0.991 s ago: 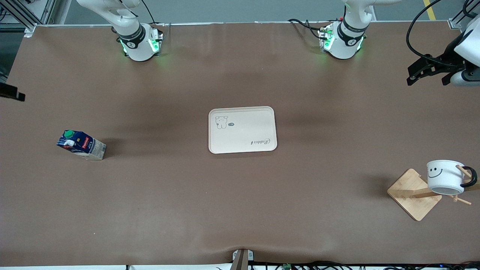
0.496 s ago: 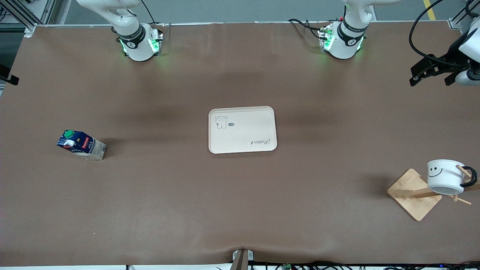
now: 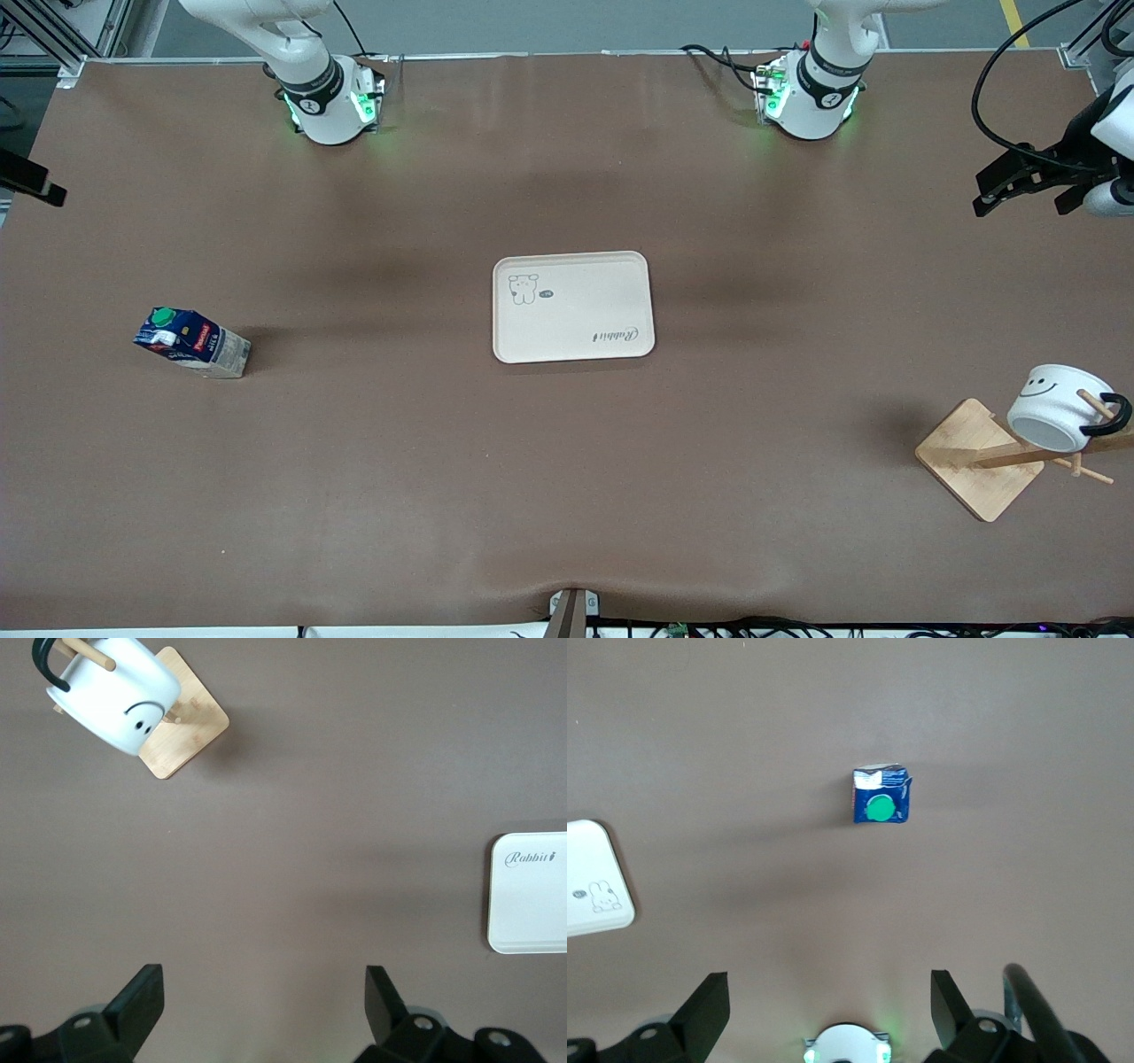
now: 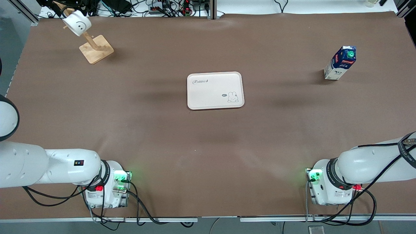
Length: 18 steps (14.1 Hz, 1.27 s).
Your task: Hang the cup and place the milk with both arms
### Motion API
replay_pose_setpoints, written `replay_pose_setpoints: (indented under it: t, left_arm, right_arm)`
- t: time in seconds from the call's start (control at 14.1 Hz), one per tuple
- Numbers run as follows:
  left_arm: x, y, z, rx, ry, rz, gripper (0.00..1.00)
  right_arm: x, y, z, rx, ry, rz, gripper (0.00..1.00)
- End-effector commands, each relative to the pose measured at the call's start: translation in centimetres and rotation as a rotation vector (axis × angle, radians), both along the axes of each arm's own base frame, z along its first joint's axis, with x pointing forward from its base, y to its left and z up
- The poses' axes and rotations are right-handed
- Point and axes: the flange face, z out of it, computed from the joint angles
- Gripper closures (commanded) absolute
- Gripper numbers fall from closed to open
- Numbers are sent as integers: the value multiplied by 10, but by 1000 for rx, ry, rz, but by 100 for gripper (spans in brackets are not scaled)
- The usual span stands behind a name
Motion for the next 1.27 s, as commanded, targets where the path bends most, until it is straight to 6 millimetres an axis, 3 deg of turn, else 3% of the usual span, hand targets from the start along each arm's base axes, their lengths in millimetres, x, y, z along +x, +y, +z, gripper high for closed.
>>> replay_pose_setpoints:
  t: [0.0, 0.21, 0.57, 1.2]
  left_arm:
    - [6, 1, 1, -1, -11, -7, 0]
    - [11, 2, -3, -3, -5, -9, 0]
    - [11, 1, 11, -2, -22, -6, 0]
    - [10, -3, 16, 1, -6, -7, 0]
  right_arm:
    - [-10, 5, 3, 9, -3, -29, 0]
    - [-9, 10, 3, 0, 0, -60, 0]
    - [-10, 8, 1, 1, 17, -66, 0]
    - [-15, 7, -9, 8, 27, -69, 0]
